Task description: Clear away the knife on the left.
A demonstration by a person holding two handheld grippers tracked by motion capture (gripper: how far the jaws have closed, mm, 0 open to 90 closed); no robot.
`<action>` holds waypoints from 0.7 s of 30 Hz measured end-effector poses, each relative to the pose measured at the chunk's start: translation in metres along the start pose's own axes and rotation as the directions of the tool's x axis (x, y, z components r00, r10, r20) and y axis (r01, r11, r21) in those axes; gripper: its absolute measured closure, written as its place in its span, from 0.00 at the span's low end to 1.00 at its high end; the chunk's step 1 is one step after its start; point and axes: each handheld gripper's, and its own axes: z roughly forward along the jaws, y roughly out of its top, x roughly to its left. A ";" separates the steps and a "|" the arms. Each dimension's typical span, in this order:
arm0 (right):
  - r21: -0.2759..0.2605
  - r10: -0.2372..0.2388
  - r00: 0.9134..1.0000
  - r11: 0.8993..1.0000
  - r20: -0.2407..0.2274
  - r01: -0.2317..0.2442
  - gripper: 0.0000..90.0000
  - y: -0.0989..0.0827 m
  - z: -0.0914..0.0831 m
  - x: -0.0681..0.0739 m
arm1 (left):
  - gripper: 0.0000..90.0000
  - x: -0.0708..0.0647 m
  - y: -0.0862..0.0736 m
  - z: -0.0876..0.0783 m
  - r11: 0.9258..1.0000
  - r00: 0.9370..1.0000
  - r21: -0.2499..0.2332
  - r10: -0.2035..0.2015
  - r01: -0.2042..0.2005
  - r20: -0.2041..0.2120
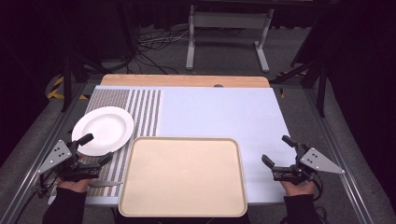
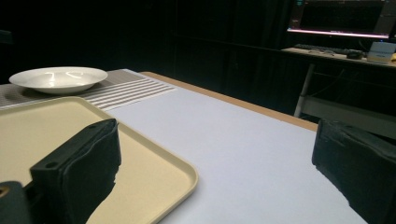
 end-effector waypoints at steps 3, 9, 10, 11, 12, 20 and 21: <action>0.000 0.014 1.000 1.000 0.011 -0.014 0.02 -0.002 -0.002 -0.004 | 0.01 0.000 0.000 -0.001 1.000 1.000 -0.004 -0.005 0.005 -0.001; 0.009 0.003 1.000 1.000 -0.001 -0.003 0.02 -0.004 0.002 -0.003 | 0.01 0.001 0.000 0.000 1.000 1.000 -0.004 -0.015 0.015 -0.002; 0.015 0.002 1.000 1.000 -0.001 -0.002 0.02 -0.004 0.002 -0.002 | 0.01 0.001 0.000 0.000 1.000 1.000 0.000 -0.009 0.009 -0.002; 0.013 0.004 1.000 1.000 -0.004 -0.004 0.02 -0.004 0.002 -0.003 | 0.01 0.001 0.000 0.001 1.000 1.000 -0.004 -0.011 0.011 -0.004; 0.012 0.005 1.000 1.000 -0.005 -0.005 0.02 -0.004 0.002 -0.003 | 0.01 0.001 0.000 0.001 1.000 1.000 -0.005 -0.012 0.012 -0.003; 0.016 -0.005 1.000 1.000 -0.013 0.006 0.02 -0.004 0.002 -0.002 | 0.01 0.002 0.000 0.000 1.000 1.000 0.000 -0.011 0.011 0.001; 0.018 -0.004 1.000 1.000 -0.011 0.004 0.02 -0.004 0.002 -0.002 | 0.01 0.002 0.000 0.000 1.000 1.000 0.001 -0.012 0.012 0.001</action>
